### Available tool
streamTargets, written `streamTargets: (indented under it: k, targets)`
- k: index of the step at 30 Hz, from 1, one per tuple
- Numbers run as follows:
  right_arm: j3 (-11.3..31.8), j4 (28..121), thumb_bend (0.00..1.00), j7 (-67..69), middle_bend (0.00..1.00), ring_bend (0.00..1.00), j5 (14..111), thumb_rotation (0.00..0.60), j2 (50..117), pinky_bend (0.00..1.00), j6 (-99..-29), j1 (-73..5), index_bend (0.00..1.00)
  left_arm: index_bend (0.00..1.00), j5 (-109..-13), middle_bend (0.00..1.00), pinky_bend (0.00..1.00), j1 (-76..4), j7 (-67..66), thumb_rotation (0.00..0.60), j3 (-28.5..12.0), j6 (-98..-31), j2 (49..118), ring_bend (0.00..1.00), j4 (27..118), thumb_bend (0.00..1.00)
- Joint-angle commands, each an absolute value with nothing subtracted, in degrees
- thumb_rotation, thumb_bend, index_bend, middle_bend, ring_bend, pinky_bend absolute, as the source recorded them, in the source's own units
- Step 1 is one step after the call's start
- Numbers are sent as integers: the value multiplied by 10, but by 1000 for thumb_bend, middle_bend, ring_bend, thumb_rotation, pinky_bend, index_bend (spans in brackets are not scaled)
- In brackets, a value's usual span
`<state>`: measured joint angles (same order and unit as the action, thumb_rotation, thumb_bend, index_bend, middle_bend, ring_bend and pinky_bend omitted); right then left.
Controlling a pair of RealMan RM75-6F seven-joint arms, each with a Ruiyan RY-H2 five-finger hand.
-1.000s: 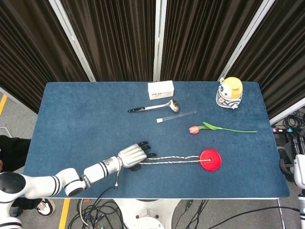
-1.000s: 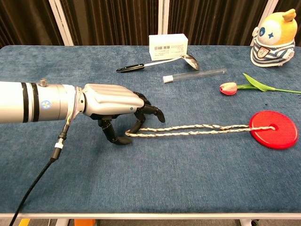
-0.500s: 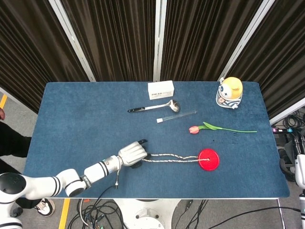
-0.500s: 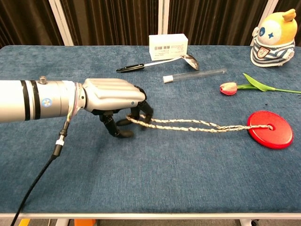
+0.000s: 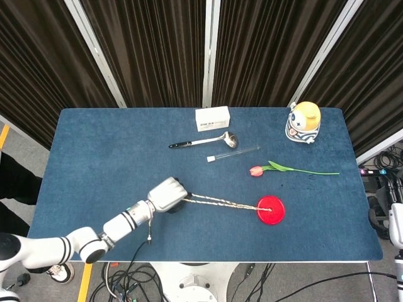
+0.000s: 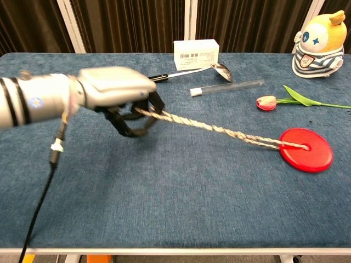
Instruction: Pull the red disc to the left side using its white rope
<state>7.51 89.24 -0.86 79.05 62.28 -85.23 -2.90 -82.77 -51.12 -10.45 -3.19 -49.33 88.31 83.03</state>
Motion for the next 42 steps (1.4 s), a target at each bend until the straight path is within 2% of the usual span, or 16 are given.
streamTargets:
  k: [1, 12, 19, 26, 29, 35, 42]
  targets:
    - [75, 893, 308, -9, 0, 0, 790, 600, 623, 0, -852, -29, 0, 798, -833, 883, 523, -478, -106, 600, -26, -542, 845, 593, 849, 364]
    - [75, 895, 308, -12, 0, 0, 791, 600, 625, 0, -851, -31, 0, 804, -752, 879, 524, -351, -96, 600, -13, -650, 701, 591, 874, 386]
    - [74, 899, 310, -19, 0, 0, 796, 600, 628, 0, -850, -34, 0, 805, -668, 874, 538, -287, -101, 600, -37, -698, 655, 585, 837, 385]
    - [72, 906, 309, -30, 0, 0, 800, 600, 631, 0, -848, -37, 0, 811, -639, 872, 537, -263, -109, 600, -63, -724, 637, 585, 810, 385]
    - [72, 908, 309, -33, 0, 0, 801, 600, 631, 0, -849, -38, 0, 818, -620, 872, 537, -258, -111, 600, -73, -716, 632, 585, 813, 383]
    - [71, 906, 310, -32, 0, 0, 797, 600, 633, 0, -844, -39, 0, 819, -637, 872, 537, -259, -103, 600, -77, -705, 637, 585, 811, 384]
    - [71, 904, 310, -31, 0, 0, 797, 600, 634, 0, -843, -39, 0, 820, -670, 873, 532, -287, -111, 600, -103, -712, 669, 585, 823, 383]
